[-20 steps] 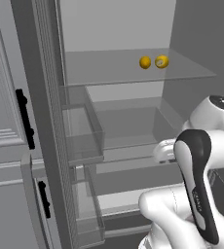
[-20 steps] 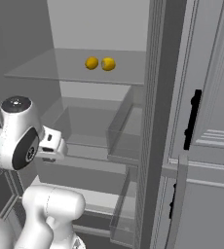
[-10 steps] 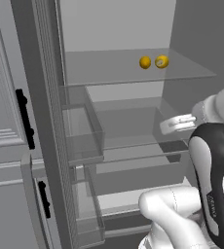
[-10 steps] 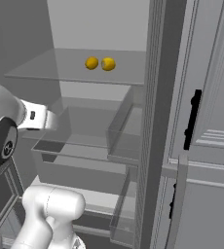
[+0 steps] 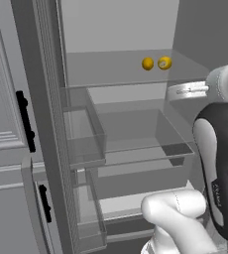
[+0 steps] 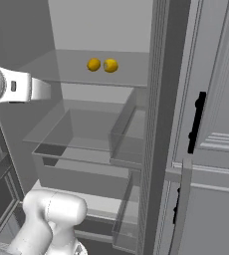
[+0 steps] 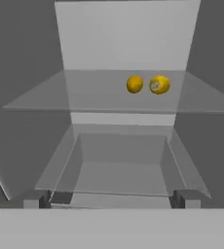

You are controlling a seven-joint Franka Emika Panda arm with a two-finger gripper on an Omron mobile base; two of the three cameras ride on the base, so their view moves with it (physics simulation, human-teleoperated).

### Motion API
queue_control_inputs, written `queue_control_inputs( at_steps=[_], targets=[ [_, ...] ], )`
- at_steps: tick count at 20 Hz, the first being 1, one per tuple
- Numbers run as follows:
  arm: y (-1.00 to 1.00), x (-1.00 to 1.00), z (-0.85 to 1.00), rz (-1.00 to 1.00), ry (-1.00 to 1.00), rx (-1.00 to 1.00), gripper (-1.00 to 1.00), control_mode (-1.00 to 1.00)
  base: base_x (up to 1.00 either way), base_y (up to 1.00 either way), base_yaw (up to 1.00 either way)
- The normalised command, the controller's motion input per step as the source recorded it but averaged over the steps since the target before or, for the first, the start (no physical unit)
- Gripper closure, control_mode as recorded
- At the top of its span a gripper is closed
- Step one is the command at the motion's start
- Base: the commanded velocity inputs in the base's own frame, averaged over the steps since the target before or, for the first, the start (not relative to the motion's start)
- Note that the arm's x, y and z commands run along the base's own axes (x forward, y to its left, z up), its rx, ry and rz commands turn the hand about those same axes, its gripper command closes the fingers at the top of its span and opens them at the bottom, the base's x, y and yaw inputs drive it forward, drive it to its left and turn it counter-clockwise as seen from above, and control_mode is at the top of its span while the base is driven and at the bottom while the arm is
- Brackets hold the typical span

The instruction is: Place one lemon and one steak in each tupperware on the nearby counter, to pack two identical lunches.

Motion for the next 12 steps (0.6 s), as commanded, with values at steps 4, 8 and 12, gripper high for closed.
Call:
queue_control_inputs(
  at_steps=[4, 8, 12],
  targets=[
    [-0.01, 0.02, 0.67, -0.16, -0.13, 0.02, -1.0, -1.0, 0.0, 0.0, 0.0],
    [0.0, 0.76, 0.03, -0.13, -0.03, 0.04, -1.0, -1.0, 0.0, 0.0, 0.0],
    [-0.05, 1.0, -0.02, -0.11, 0.11, 0.0, -1.0, -1.0, 0.0, 0.0, 0.0]
  ],
)
